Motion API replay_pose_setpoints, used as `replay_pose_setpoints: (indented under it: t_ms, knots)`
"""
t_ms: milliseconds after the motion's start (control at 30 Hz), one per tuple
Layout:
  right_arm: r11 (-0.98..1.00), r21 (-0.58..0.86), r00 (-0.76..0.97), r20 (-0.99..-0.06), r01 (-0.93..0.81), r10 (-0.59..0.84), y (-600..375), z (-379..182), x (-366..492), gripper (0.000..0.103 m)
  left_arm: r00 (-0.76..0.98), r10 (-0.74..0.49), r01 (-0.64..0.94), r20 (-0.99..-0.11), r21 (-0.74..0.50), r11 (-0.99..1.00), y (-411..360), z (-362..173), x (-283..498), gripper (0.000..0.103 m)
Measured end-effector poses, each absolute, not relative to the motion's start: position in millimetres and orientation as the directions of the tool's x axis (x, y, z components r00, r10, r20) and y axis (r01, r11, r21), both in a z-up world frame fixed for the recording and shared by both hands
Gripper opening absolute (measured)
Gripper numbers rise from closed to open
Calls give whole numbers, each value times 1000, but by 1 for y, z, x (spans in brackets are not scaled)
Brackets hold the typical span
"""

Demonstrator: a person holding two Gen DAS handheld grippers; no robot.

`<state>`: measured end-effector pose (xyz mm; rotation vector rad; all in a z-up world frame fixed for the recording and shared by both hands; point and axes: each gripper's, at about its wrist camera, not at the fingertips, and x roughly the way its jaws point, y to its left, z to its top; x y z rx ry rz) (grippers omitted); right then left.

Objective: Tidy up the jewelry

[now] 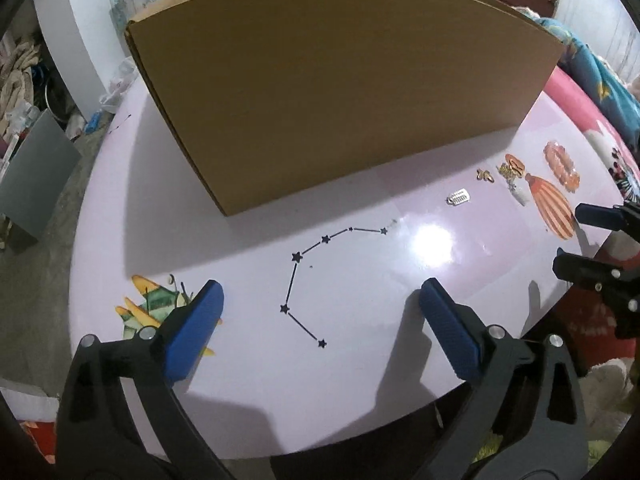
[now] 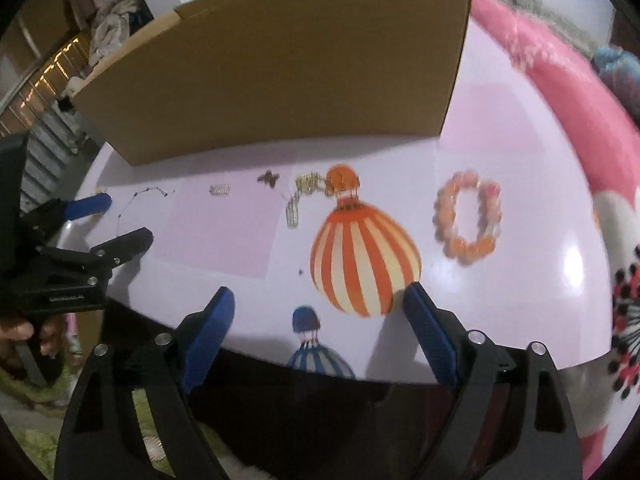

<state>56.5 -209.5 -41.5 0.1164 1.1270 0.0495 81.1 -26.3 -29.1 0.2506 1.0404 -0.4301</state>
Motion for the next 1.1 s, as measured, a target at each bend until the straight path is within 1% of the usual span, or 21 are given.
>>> replay_pose_setpoints:
  t_ms: [67,200,333,667,800,1033,1100]
  knots:
    - [996,90,417,-906,21,73,-209,-46,59,88,438,-223,450,-871,-2,893,-25,-28,82,96]
    - [997,64,409,-911,32,45,-210,-50,60,96,456,-226,440,-861,-3,898,-21,-26,78,96]
    - [1000,0,405,-914,19,-8,-207,-56,60,96,453,-228,451,-862,1,893,-20,-23,76,96]
    - [1000,15,439,-898,16,6,-206,-53,50,96,444,-225,453,-867,1,891,-29,-22,76,96]
    - [999,47,452,-891,13,36,-211,-51,50,96,445,-226,451,-867,-1,892,-26,-28,82,96]
    - [969,244,516,-834,29,195,-237,-46,45,96,444,-218,443,-869,1,896,-28,-28,84,96]
    - [961,274,530,-820,28,218,-241,-46,44,96,455,-226,446,-861,1,895,-27,-29,81,96]
